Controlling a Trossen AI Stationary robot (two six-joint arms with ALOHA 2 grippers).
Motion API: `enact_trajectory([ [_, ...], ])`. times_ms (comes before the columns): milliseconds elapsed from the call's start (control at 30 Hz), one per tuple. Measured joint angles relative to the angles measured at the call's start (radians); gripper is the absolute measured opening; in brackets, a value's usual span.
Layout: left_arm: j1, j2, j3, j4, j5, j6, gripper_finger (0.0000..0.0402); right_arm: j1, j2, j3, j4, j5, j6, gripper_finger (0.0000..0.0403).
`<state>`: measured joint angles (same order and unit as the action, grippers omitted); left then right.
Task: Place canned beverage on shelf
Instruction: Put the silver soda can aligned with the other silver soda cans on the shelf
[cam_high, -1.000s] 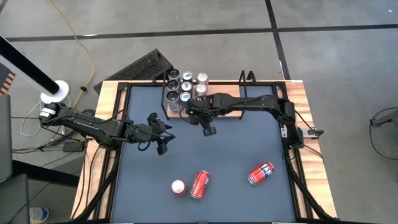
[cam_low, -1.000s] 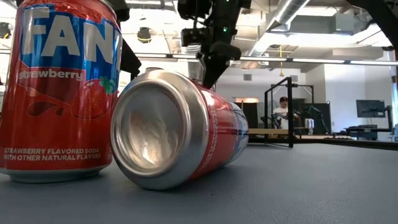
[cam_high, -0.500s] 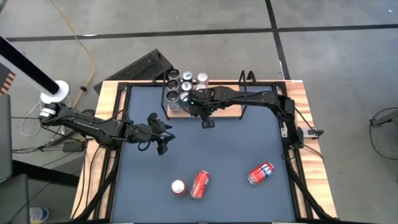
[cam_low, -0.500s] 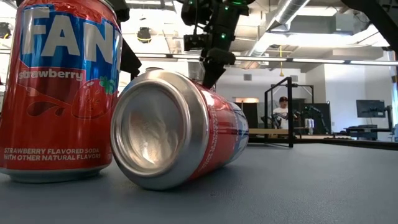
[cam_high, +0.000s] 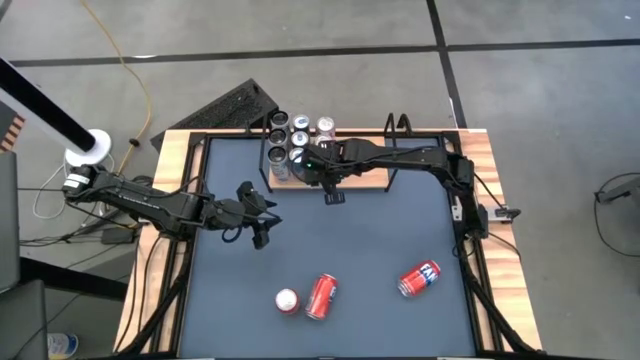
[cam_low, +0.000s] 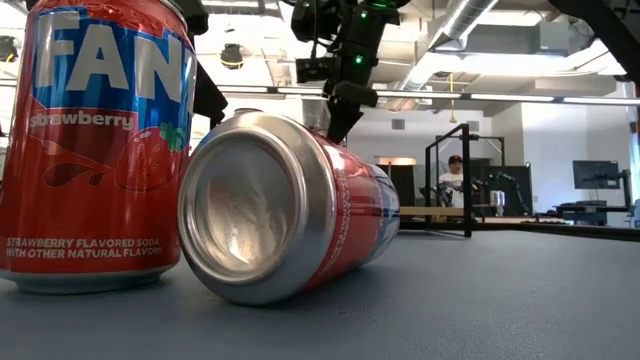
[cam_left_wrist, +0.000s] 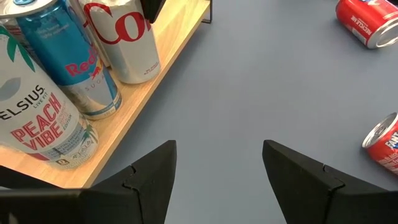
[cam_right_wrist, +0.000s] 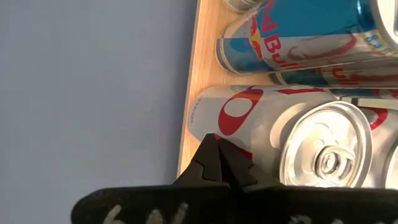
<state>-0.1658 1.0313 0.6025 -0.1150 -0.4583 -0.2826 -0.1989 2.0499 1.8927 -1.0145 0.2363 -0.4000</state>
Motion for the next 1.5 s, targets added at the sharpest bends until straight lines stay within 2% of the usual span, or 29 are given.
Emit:
enact_trajectory([
  [533,0.000,0.000,0.000,0.000,-0.001,0.001,0.0229,-0.007,0.000,0.000,-0.009,0.055,0.010,0.0000],
  [767,0.000,0.000,0.000,0.000,-0.001,0.004,0.0229,0.052,-0.066,0.000,-0.184,0.054,0.071,0.0000],
  [833,0.000,0.000,0.000,0.000,0.000,0.004,0.0229,0.056,-0.100,0.000,-0.206,0.083,0.103,0.0000],
  [933,0.000,0.000,0.000,0.001,0.002,0.005,0.0229,0.001,-0.150,0.000,-0.144,0.151,0.108,0.0000],
  [1100,0.000,0.000,0.000,0.000,0.005,0.002,0.0229,-0.154,-0.170,0.002,0.044,0.157,0.171,0.0000],
  [1333,0.000,0.000,0.000,0.000,0.006,-0.004,0.0229,-0.284,-0.092,0.001,0.146,0.192,0.208,0.0000],
  [1500,0.000,0.000,0.000,0.000,0.006,-0.012,0.0229,-0.338,-0.026,0.000,0.191,0.203,0.114,0.0000],
])
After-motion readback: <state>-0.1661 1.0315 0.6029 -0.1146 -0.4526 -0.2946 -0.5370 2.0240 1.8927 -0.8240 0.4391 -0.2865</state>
